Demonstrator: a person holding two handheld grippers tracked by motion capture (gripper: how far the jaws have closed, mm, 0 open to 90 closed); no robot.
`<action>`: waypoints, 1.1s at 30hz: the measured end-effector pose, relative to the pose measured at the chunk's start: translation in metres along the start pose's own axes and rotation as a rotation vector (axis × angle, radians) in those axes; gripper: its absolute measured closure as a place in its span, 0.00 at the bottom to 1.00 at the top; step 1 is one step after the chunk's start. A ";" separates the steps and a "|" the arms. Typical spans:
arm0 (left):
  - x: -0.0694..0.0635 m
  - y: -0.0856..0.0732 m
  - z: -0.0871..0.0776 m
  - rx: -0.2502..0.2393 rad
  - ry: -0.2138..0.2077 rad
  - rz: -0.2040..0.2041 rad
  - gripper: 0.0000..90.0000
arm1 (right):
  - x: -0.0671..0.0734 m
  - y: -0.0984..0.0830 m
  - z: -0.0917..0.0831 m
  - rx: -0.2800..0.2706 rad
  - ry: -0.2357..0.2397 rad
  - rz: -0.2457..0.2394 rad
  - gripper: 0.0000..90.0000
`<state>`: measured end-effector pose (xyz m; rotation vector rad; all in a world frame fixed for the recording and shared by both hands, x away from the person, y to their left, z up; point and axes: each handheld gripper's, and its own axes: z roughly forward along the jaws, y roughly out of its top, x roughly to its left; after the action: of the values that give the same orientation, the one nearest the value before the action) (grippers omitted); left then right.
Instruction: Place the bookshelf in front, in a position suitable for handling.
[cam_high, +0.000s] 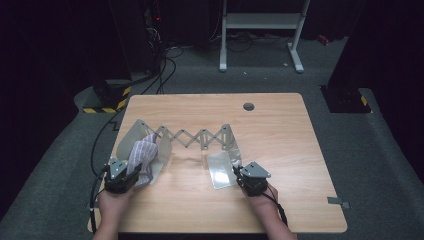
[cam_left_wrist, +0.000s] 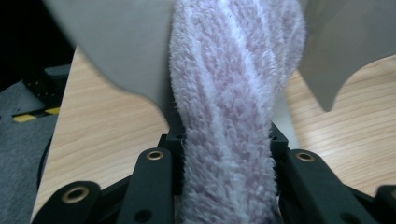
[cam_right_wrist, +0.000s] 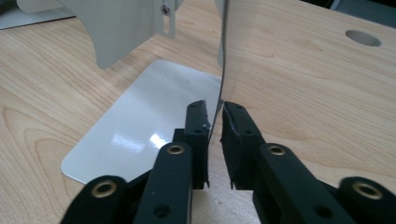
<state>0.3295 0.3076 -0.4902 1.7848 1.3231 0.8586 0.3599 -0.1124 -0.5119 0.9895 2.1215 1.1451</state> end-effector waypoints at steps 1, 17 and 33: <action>-0.006 0.007 -0.004 -0.017 -0.001 0.018 0.73 | -0.001 0.000 -0.001 -0.002 0.003 0.005 0.82; -0.051 0.071 -0.062 -0.326 -0.120 0.086 0.72 | -0.010 -0.018 -0.024 0.015 -0.031 0.028 0.71; -0.098 0.022 0.007 -0.069 -0.220 0.137 0.72 | -0.019 -0.013 -0.009 0.026 -0.115 0.099 0.73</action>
<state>0.3219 0.2072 -0.4829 1.8731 1.0286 0.7463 0.3600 -0.1364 -0.5161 1.1554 2.0212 1.0827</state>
